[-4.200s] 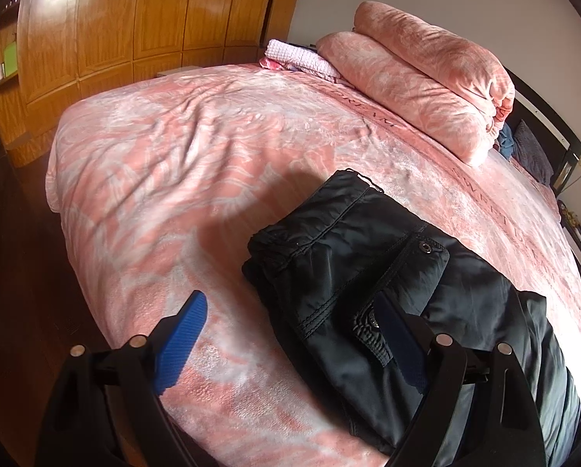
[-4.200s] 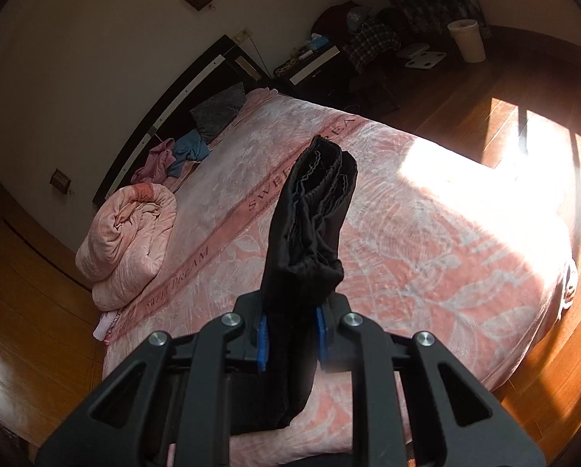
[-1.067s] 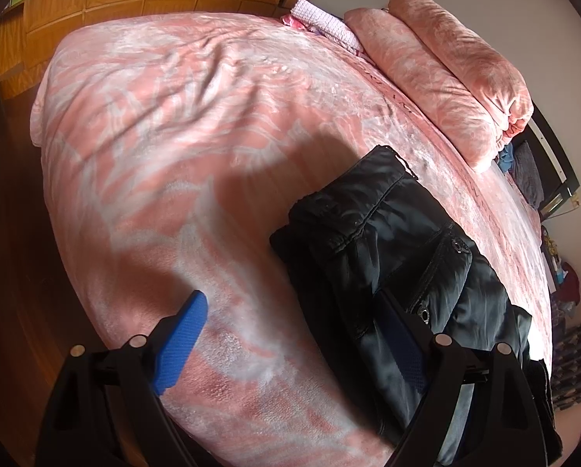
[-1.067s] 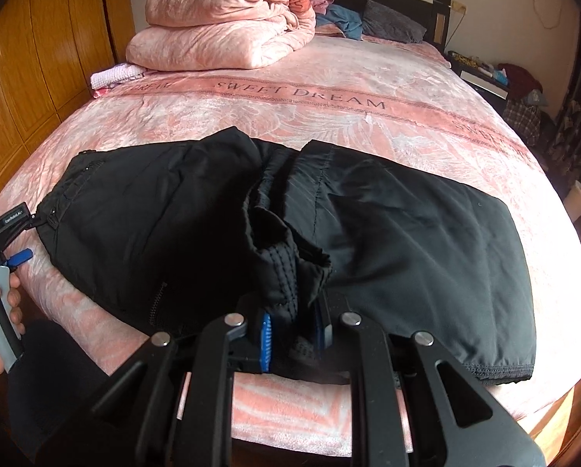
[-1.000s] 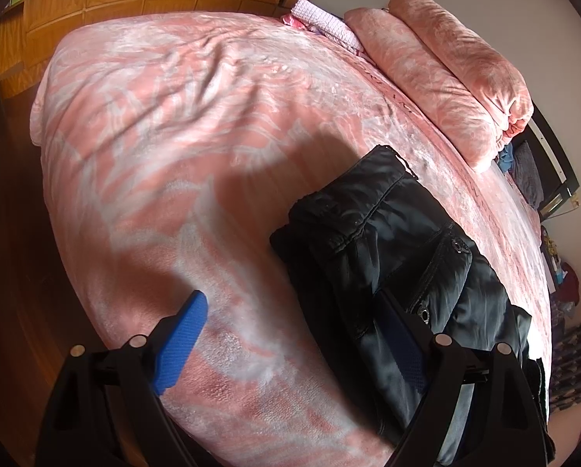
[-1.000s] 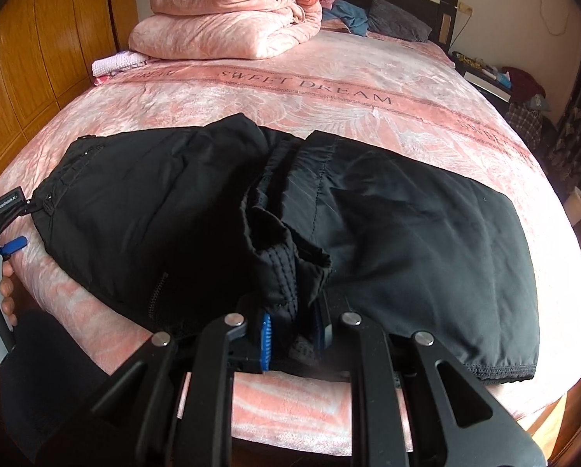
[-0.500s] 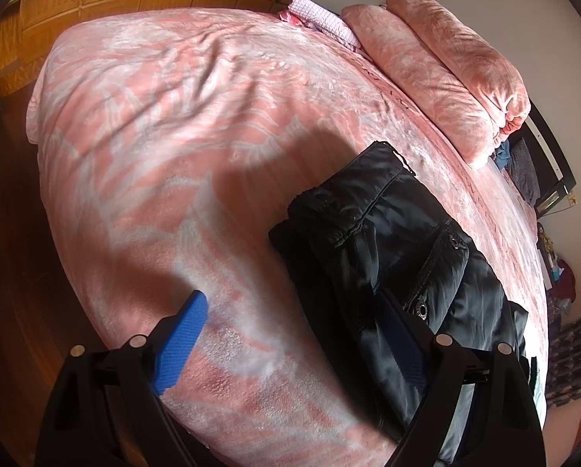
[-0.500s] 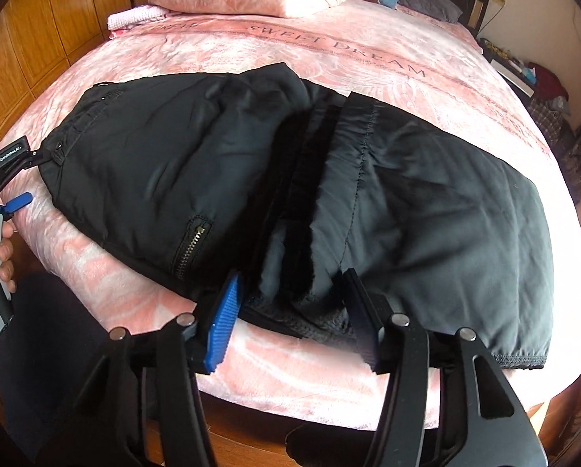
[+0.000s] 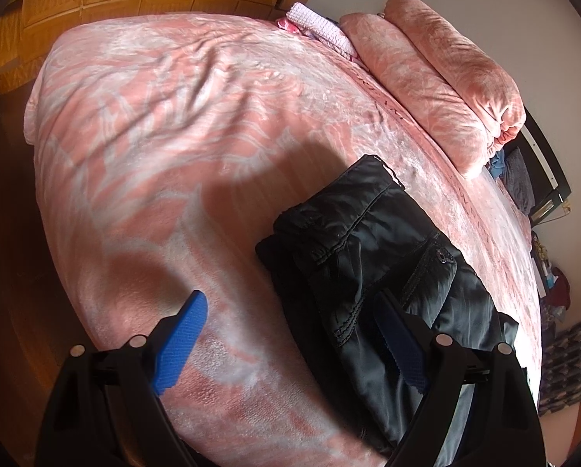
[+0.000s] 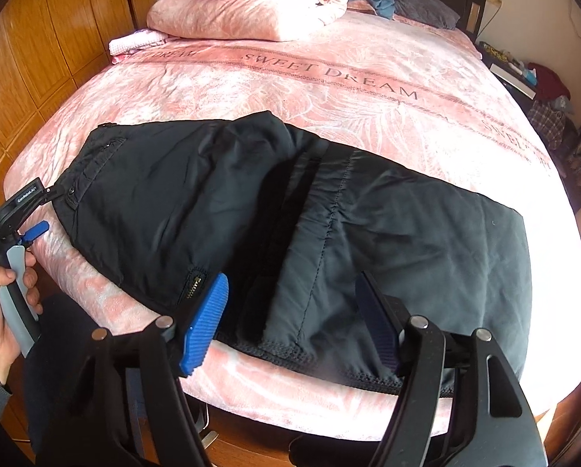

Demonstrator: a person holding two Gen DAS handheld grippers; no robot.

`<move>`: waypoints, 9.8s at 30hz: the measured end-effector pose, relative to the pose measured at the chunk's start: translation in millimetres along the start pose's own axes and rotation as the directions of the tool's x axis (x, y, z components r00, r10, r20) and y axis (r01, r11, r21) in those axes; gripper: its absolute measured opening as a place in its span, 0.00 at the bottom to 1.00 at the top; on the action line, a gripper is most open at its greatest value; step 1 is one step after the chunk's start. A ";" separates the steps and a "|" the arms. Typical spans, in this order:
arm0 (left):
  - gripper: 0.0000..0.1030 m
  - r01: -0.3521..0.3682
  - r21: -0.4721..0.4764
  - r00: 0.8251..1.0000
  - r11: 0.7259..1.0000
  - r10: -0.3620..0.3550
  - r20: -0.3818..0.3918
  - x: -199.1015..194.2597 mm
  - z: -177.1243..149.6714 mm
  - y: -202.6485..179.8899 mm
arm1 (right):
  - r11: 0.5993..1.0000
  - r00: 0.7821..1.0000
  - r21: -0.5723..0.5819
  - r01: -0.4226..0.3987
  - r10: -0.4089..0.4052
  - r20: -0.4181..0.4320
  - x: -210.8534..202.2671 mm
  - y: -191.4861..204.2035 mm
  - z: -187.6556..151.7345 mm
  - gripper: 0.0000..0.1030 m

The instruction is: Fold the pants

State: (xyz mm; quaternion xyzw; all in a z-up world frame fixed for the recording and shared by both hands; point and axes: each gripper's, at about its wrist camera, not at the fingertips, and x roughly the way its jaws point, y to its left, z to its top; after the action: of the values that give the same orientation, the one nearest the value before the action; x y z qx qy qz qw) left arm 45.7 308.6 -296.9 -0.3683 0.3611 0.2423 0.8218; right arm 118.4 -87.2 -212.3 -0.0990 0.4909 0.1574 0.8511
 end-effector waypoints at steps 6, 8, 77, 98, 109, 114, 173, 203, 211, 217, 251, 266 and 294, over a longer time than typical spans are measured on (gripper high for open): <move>0.86 0.007 -0.011 1.000 1.000 -0.007 -0.019 3.6 1.7 -1.5 | 0.999 0.997 0.032 -0.018 0.020 -0.070 24.0 -16.2 -0.9 0.66; 0.86 0.009 -0.016 1.000 1.000 -0.009 -0.020 3.3 1.5 -0.7 | 0.997 0.993 0.055 -0.050 0.056 -0.104 30.0 -22.1 -3.6 0.52; 0.89 0.103 -0.098 0.992 0.990 -0.109 -0.057 7.1 -1.0 14.9 | 0.996 0.990 -0.085 -0.023 0.010 -0.141 43.1 0.4 -3.2 0.23; 0.89 0.124 -0.123 0.990 0.985 -0.132 -0.058 7.0 -1.7 21.3 | 0.856 0.840 -0.174 -0.487 0.404 -0.362 23.0 1.2 33.1 0.58; 0.89 0.191 -0.153 0.979 0.970 -0.199 -0.036 4.3 -1.4 23.5 | 0.646 0.571 -0.256 -0.719 0.339 -0.748 133.7 -47.3 200.4 0.87; 0.89 0.164 -0.171 0.984 0.972 -0.172 -0.035 7.7 1.2 21.9 | 0.529 0.432 -0.274 -0.803 0.200 -0.880 177.3 -33.7 172.2 0.73; 0.45 0.248 -0.465 0.909 0.850 -0.369 -0.191 53.5 25.0 32.4 | 0.299 0.437 -0.375 -0.878 0.176 -0.882 218.1 328.4 257.0 0.26; 0.30 0.433 0.309 0.895 0.847 -0.444 -0.038 -177.2 6.9 -228.5 | 0.499 0.783 -0.607 -0.619 0.455 -0.425 -84.5 62.2 287.2 0.26; 0.30 0.430 0.424 0.892 0.797 -0.448 -0.061 -201.7 -22.2 -274.3 | 0.557 0.809 -0.595 -0.580 0.480 -0.339 -116.7 2.8 269.7 0.26; 0.30 0.420 0.493 0.894 0.762 -0.442 -0.077 -214.0 -41.6 -299.2 | 0.588 0.820 -0.585 -0.559 0.495 -0.286 -130.2 -29.7 256.6 0.26; 0.29 0.411 0.734 0.895 0.541 -0.393 -0.211 -227.6 -161.6 -397.4 | 0.687 0.906 -0.621 -0.376 0.412 -0.093 -157.0 -156.3 172.5 0.23; 0.29 0.453 0.757 0.883 0.471 -0.354 -0.309 -202.8 -214.6 -431.6 | 0.719 0.926 -0.602 -0.346 0.366 -0.096 -132.3 -210.6 140.4 0.21; 0.29 0.497 0.782 0.868 0.377 -0.213 -0.449 -138.6 -293.4 -468.8 | 0.752 0.947 -0.576 -0.321 0.274 -0.170 -65.9 -270.8 88.4 0.21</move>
State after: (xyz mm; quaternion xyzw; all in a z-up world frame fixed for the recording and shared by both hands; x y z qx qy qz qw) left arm 149.2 -225.3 -125.5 0.0097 0.4537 -0.2166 0.8644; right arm 257.5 -322.0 -107.4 -0.2880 0.4573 0.4330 0.7215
